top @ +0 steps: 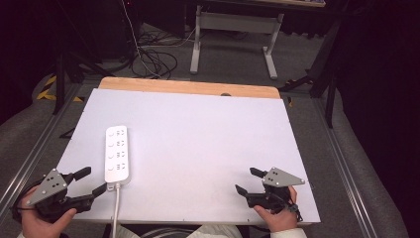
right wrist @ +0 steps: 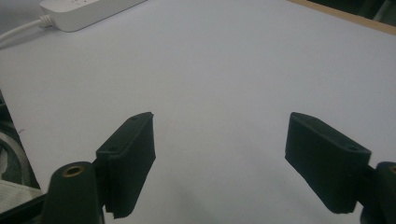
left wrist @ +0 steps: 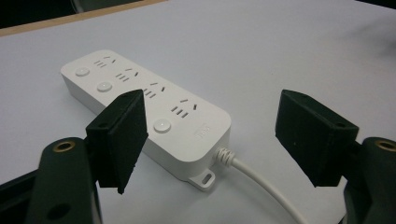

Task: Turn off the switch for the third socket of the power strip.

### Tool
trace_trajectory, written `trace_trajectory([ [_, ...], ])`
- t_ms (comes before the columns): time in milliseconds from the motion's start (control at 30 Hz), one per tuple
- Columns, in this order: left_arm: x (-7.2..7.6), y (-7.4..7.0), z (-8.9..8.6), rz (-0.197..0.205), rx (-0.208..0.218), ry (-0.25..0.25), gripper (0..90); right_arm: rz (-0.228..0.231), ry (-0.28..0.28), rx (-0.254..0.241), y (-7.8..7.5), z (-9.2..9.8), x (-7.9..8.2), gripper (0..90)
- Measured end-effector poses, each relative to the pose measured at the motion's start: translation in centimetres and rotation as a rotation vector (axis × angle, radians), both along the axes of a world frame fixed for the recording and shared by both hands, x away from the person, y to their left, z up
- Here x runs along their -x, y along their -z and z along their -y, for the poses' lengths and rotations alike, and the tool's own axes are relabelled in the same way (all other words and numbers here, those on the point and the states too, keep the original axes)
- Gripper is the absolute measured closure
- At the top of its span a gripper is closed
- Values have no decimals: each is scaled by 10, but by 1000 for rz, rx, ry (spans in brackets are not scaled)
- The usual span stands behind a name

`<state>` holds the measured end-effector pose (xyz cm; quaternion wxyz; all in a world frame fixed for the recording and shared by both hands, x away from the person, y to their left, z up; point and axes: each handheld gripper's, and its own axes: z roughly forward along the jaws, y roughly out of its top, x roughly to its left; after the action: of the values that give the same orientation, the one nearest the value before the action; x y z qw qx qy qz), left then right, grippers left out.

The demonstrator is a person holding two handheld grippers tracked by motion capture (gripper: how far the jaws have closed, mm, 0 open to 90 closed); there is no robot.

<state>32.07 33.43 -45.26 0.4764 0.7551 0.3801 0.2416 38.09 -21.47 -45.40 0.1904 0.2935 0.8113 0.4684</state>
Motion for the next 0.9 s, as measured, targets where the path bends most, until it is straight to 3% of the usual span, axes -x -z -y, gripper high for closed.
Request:
trace_trajectory([
  [400, 1, -1, 0, -12, 33, 5, 279, 8, -7, 12, 0, -2, 1, 248],
  [567, 0, -2, 0, -3, 9, 8, 292, 12, -6, 16, 0, -3, 1, 248],
  [900, -3, -10, 0, -25, 8, 5, 348, 12, -3, 11, 0, -3, 1, 248],
])
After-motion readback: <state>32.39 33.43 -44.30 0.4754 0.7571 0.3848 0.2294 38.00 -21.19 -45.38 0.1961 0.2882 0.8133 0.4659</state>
